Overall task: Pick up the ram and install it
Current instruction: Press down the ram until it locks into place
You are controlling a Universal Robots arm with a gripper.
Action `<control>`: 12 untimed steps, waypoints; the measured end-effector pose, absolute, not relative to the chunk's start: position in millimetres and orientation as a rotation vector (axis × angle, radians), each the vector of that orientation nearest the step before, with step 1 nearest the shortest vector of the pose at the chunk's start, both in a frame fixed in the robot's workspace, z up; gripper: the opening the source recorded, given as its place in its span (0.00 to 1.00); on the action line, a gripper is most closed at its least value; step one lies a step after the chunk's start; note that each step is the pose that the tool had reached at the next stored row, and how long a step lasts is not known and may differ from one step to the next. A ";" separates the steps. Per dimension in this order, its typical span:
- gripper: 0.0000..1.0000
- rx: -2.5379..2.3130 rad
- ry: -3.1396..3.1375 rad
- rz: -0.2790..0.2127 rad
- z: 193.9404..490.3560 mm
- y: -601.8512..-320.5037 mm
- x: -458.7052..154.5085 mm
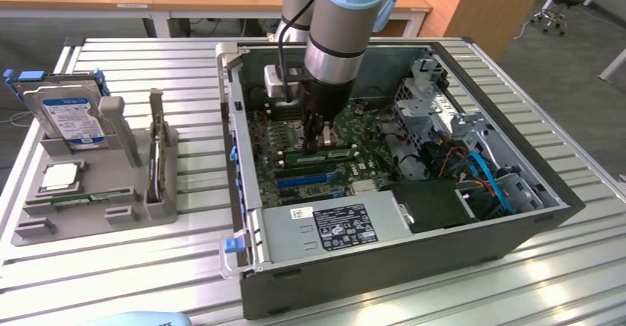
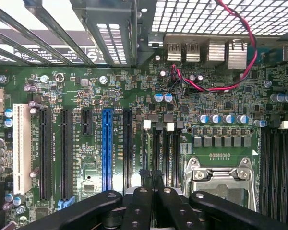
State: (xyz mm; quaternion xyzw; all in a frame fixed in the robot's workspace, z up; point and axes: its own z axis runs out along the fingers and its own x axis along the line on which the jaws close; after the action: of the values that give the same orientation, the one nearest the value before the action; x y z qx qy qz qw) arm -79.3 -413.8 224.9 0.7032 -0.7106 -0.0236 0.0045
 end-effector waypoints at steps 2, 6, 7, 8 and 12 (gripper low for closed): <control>0.10 2.203 -2.226 -0.074 224.7 -413.8 -79.3; 0.10 2.203 -2.226 -0.074 224.5 -413.8 -79.3; 0.10 2.203 -2.226 -0.074 224.5 -413.8 -79.3; 0.10 2.203 -2.226 -0.074 224.5 -413.8 -79.3; 0.10 2.203 -2.226 -0.074 223.9 -413.8 -79.3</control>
State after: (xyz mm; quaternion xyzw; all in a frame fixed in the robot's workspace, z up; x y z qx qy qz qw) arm -79.3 -413.8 223.9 0.7032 -0.7106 -0.0236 0.0046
